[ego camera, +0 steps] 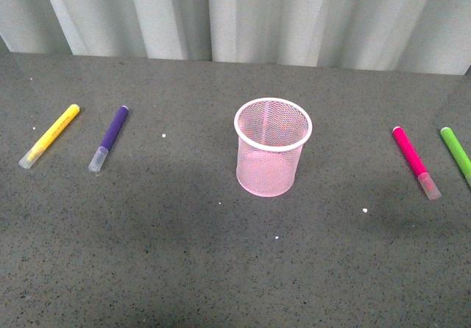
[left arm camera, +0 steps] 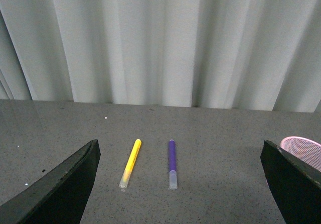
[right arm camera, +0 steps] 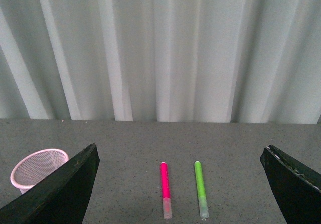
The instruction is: Insert purple and pink pens into pink cup
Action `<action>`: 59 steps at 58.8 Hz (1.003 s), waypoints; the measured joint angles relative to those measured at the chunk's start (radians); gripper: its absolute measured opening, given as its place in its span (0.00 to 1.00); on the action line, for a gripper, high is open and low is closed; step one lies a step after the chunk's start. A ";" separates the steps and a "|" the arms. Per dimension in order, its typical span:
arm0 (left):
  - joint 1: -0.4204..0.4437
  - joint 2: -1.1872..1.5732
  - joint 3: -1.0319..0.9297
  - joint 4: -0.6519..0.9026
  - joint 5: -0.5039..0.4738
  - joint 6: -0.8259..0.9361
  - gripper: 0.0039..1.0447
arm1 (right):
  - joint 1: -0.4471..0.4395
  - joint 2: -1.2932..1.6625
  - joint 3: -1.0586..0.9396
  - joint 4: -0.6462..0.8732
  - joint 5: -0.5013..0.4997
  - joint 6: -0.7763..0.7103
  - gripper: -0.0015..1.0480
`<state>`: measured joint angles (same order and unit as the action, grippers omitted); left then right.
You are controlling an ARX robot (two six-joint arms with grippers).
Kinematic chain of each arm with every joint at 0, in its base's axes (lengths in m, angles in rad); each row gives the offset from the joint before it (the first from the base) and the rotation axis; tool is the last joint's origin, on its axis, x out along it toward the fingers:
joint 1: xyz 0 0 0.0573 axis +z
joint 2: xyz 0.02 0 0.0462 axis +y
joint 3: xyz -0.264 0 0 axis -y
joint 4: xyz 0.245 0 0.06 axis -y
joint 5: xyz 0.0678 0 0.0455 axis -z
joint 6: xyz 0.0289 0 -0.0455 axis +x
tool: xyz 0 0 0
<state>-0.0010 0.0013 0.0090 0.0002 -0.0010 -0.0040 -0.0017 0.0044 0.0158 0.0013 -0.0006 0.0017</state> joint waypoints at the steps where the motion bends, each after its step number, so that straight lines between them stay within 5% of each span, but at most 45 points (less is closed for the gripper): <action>1: 0.000 0.000 0.000 0.000 0.000 0.000 0.94 | 0.000 0.000 0.000 0.000 0.000 0.000 0.93; 59: 0.000 0.000 0.000 0.000 0.000 0.000 0.94 | 0.000 0.000 0.000 0.000 0.000 0.000 0.93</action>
<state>-0.0010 0.0013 0.0090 0.0002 -0.0010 -0.0036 -0.0017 0.0044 0.0158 0.0013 -0.0006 0.0013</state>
